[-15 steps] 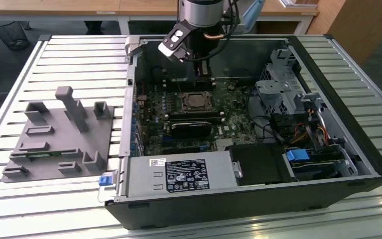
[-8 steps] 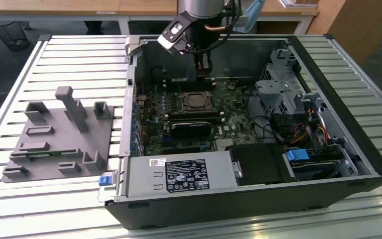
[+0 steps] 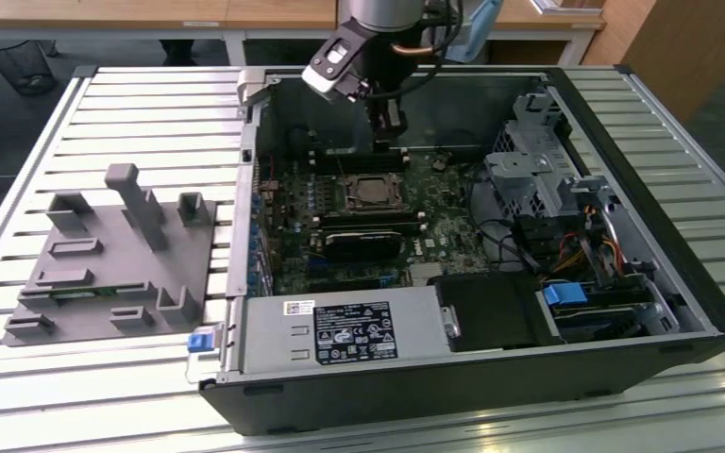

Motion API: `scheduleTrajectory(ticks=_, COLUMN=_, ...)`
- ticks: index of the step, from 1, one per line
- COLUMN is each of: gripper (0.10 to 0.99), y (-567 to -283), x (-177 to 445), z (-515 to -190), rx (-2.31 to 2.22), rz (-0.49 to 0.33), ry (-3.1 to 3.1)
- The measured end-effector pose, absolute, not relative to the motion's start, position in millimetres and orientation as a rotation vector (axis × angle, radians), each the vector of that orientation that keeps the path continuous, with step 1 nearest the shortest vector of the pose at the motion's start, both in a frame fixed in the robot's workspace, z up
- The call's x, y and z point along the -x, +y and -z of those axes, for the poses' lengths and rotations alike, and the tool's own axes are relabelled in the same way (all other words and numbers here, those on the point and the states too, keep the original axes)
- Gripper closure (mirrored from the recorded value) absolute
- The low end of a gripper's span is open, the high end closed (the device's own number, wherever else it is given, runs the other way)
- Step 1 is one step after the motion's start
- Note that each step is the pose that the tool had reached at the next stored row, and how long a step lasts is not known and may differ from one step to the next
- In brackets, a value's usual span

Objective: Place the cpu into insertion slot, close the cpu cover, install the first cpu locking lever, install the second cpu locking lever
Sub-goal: 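Install the first cpu locking lever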

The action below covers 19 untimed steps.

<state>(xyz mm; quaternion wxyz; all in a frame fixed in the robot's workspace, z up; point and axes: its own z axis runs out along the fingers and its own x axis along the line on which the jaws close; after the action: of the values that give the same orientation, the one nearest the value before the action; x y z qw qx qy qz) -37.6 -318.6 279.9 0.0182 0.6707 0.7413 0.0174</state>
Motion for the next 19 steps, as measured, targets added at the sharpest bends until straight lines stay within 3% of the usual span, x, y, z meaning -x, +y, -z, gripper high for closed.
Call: scheduleTrajectory(ticks=19, gripper=0.98, y=-318.7, x=37.5, z=-279.9, rx=-1.86, rz=-0.059, ry=2.491)
